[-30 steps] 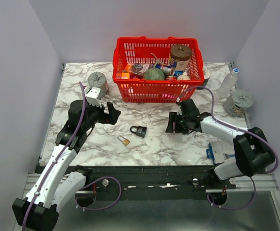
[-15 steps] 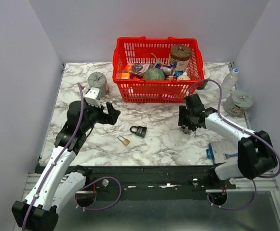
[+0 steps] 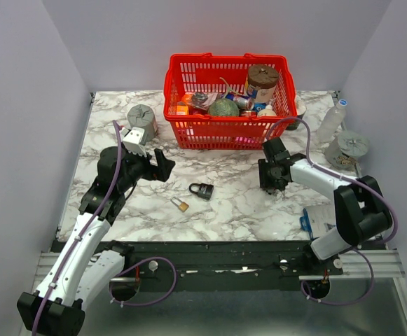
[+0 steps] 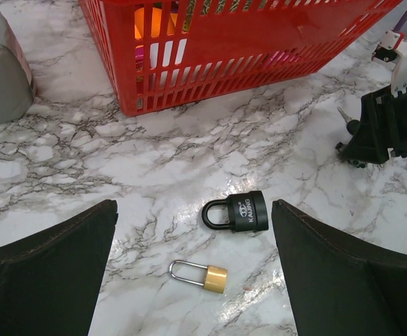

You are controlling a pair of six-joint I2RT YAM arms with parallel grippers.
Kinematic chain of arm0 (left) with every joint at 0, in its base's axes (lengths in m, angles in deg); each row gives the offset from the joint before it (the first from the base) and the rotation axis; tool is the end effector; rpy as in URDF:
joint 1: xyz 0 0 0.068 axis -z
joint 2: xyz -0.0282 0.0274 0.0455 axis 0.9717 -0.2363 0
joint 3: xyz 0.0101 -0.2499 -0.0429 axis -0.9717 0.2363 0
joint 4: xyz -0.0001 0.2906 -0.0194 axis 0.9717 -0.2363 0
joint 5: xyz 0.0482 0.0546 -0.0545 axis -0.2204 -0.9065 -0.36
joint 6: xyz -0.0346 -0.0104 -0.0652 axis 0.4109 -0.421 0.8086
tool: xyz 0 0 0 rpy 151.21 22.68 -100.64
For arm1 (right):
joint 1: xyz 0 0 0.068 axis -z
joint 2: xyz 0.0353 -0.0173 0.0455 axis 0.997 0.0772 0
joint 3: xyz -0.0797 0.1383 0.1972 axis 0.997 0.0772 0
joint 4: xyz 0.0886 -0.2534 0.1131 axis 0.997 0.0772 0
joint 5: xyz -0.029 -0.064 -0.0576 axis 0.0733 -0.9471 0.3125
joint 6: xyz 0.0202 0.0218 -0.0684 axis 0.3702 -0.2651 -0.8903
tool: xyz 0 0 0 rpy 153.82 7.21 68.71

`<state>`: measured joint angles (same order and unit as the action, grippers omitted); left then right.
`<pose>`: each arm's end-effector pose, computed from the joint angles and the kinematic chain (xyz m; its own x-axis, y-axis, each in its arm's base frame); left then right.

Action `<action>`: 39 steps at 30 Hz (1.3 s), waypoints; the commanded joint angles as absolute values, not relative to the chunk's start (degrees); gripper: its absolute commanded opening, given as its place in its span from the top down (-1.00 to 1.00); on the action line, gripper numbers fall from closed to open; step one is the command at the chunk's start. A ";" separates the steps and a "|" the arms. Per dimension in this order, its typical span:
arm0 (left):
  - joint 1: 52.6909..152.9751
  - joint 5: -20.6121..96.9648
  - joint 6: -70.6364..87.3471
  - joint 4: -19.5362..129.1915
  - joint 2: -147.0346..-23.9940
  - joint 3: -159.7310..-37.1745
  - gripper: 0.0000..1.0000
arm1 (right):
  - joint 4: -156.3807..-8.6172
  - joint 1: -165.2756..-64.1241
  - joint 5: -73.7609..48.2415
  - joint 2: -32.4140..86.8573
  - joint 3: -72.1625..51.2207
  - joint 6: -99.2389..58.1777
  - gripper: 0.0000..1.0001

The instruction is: Unlock with the key

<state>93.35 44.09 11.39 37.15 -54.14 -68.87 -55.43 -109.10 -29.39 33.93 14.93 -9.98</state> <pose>0.2356 -0.0883 0.2968 -0.3989 -0.1337 -0.9072 0.4206 0.8524 -0.3106 0.3003 0.1201 0.1132 -0.8943 -0.0679 -0.4424 -0.0706 0.9975 -0.0103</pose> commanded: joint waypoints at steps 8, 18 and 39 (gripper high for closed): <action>93.65 44.59 11.54 37.34 -53.79 -68.82 -0.97 | -52.77 -109.21 -28.23 37.10 12.96 -10.56 0.03; 93.65 45.38 11.54 38.04 -53.00 -68.47 -0.97 | -54.53 -109.22 -27.09 33.16 15.15 -9.06 0.80; 94.61 48.46 11.80 41.30 -53.96 -67.06 -0.97 | -54.18 -109.13 -25.14 26.73 19.28 -5.29 0.11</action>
<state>94.03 45.86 11.43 39.80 -53.22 -67.76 -55.85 -109.12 -21.88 25.14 17.26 -6.57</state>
